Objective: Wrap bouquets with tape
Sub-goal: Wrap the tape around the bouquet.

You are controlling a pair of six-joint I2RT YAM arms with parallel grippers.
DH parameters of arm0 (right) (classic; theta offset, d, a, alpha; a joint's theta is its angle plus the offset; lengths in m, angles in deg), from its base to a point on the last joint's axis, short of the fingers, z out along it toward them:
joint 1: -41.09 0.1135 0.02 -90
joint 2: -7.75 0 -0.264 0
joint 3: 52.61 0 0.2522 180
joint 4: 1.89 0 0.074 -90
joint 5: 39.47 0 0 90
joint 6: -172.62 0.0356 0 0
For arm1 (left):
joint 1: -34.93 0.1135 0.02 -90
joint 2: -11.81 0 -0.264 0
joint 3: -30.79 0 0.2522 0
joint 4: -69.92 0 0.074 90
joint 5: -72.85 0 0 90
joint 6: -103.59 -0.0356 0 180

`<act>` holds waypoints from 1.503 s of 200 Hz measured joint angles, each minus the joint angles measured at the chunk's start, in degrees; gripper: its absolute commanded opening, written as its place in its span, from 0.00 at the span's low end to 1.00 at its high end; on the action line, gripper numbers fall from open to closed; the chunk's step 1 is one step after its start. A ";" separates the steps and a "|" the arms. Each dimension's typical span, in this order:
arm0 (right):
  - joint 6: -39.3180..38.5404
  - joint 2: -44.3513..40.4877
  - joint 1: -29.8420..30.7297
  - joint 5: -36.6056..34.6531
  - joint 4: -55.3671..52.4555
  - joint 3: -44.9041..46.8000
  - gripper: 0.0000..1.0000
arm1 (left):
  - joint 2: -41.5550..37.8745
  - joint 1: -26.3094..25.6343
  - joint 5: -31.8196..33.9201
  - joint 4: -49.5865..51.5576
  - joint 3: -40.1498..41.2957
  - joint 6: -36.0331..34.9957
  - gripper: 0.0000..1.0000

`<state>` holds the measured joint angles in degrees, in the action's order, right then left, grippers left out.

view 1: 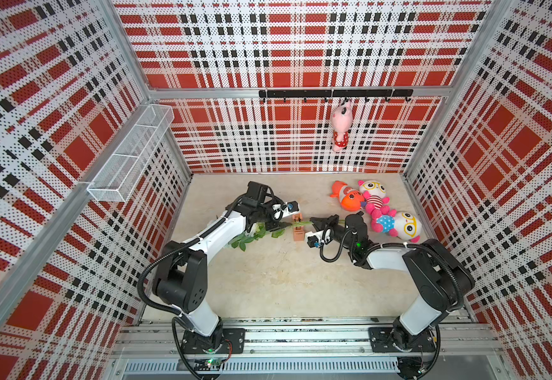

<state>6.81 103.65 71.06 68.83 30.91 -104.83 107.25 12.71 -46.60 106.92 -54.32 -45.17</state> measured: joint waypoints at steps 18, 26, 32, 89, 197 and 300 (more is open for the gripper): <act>-2.32 0.33 1.01 -1.62 0.28 -0.20 0.00 | 0.02 0.02 0.15 1.16 -0.17 -0.26 0.65; -2.86 0.33 1.27 -2.03 0.37 -0.22 0.00 | 0.02 0.07 0.15 1.55 -0.17 -0.42 0.66; -3.28 0.37 1.42 -2.29 0.50 -0.26 0.00 | 0.00 0.07 0.13 1.77 -0.17 -0.59 0.68; -4.50 4.37 1.51 -4.17 6.93 -1.18 0.00 | 0.74 -0.46 2.49 5.03 -5.07 -1.33 0.63; -7.08 6.12 1.51 -6.21 8.52 -3.23 0.00 | 6.27 -0.94 8.09 6.23 -5.62 -1.18 0.49; -2.91 3.10 4.42 -13.29 6.25 -1.18 0.68 | 4.72 -1.53 13.57 1.36 -1.77 -1.25 0.00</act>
<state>3.91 106.75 75.48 55.54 37.16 -106.01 111.97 11.18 -33.03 108.28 -56.09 -46.41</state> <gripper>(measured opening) 0.582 0.084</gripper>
